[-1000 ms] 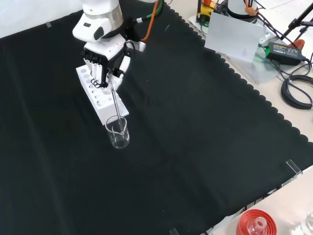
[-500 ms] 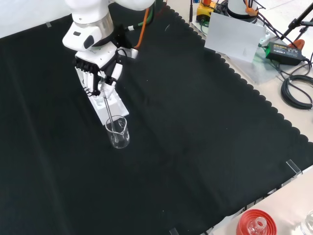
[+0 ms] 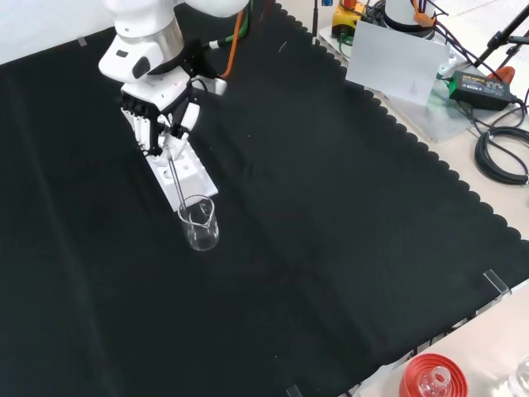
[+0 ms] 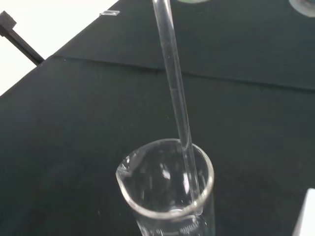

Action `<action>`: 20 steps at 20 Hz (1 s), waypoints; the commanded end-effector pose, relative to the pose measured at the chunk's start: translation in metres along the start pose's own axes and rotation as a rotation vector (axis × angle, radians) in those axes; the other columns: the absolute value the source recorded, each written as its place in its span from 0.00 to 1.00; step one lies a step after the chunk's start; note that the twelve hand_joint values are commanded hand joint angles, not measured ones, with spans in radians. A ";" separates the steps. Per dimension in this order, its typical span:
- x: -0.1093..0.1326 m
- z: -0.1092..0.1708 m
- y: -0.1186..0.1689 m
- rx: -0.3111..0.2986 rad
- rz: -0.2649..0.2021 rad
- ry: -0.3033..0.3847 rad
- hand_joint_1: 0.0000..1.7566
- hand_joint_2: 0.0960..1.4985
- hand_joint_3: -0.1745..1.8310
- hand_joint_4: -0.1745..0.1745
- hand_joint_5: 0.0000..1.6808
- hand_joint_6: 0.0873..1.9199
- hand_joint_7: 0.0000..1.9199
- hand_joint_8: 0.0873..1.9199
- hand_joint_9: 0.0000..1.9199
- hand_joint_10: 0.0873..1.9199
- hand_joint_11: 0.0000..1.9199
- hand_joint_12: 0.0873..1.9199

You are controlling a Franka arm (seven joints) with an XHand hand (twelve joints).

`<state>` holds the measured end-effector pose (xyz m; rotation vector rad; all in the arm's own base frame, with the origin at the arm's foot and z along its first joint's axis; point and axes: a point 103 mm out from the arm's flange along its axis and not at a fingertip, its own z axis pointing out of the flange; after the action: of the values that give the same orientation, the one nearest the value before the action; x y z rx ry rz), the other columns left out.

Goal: Stir in the beaker to the left of the white test tube rack with the glass rod.

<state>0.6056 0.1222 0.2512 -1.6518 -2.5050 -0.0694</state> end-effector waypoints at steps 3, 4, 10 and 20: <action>0.009 -0.007 -0.035 -0.018 0.010 -0.007 0.75 0.70 0.00 0.00 0.74 0.26 0.67 0.27 0.93 0.16 0.87 0.30; 0.013 -0.007 -0.036 -0.019 0.006 -0.005 0.75 0.70 0.00 0.00 0.74 0.26 0.67 0.27 0.93 0.16 0.87 0.30; 0.032 0.001 -0.026 -0.006 -0.023 0.009 0.75 0.70 0.00 0.00 0.74 0.26 0.67 0.27 0.93 0.16 0.87 0.30; 0.042 0.010 -0.007 0.008 -0.040 0.007 0.75 0.70 0.00 0.00 0.74 0.26 0.67 0.27 0.93 0.15 0.87 0.30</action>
<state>0.5784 0.1503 0.2496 -1.6052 -2.5216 -0.0813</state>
